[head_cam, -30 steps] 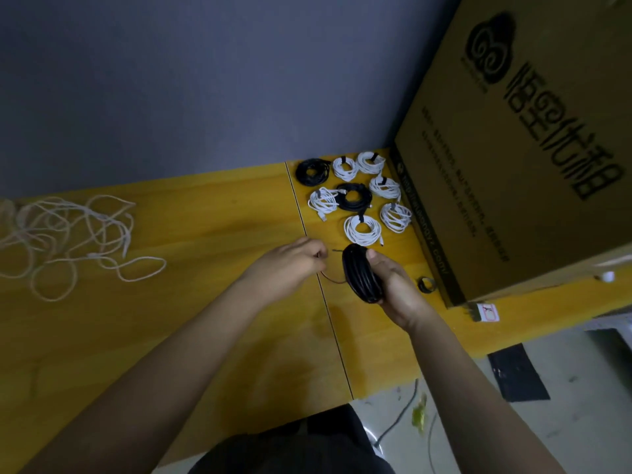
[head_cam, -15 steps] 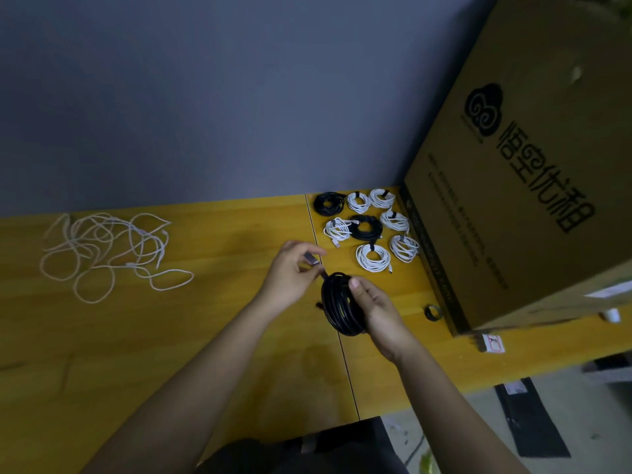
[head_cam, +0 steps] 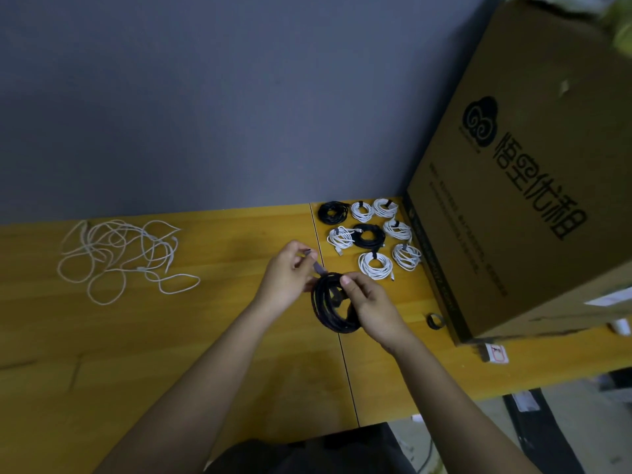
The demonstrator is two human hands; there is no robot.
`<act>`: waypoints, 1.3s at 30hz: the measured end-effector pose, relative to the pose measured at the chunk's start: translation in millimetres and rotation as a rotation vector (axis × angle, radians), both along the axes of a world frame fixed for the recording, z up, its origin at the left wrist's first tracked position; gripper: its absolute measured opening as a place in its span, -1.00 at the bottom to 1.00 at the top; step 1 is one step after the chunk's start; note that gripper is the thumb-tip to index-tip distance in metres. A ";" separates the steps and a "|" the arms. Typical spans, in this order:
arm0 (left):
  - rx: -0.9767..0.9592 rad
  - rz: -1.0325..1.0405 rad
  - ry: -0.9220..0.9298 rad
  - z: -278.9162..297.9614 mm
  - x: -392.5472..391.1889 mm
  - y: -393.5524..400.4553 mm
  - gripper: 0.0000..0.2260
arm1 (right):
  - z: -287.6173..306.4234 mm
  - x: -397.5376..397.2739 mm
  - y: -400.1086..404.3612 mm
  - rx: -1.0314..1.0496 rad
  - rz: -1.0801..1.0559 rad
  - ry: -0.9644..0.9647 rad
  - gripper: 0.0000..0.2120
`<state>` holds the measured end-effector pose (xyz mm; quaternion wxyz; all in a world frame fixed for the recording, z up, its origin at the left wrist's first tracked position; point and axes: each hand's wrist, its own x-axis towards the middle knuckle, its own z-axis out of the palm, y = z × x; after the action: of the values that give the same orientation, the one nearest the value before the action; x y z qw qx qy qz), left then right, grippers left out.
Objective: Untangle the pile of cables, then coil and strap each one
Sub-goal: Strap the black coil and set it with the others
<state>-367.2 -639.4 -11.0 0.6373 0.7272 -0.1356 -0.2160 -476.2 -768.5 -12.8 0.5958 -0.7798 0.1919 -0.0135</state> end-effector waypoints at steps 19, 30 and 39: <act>-0.174 -0.280 0.266 19.8 -16.5 5.2 -0.74 | 11.9 -10.1 -4.3 -0.098 -0.109 -0.183 -0.83; -0.253 -0.315 0.432 17.1 -21.1 3.7 -0.65 | 7.0 -11.6 -4.6 -0.026 -0.131 -0.238 -0.86; -0.145 -0.238 0.375 10.6 -18.8 -6.0 -0.84 | 1.3 -13.1 3.4 -0.134 -0.106 -0.196 -0.94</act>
<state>-386.0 -645.3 -0.4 0.6720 0.6054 -0.1150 -0.4106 -489.3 -765.1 -11.5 0.5567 -0.8015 0.1726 -0.1339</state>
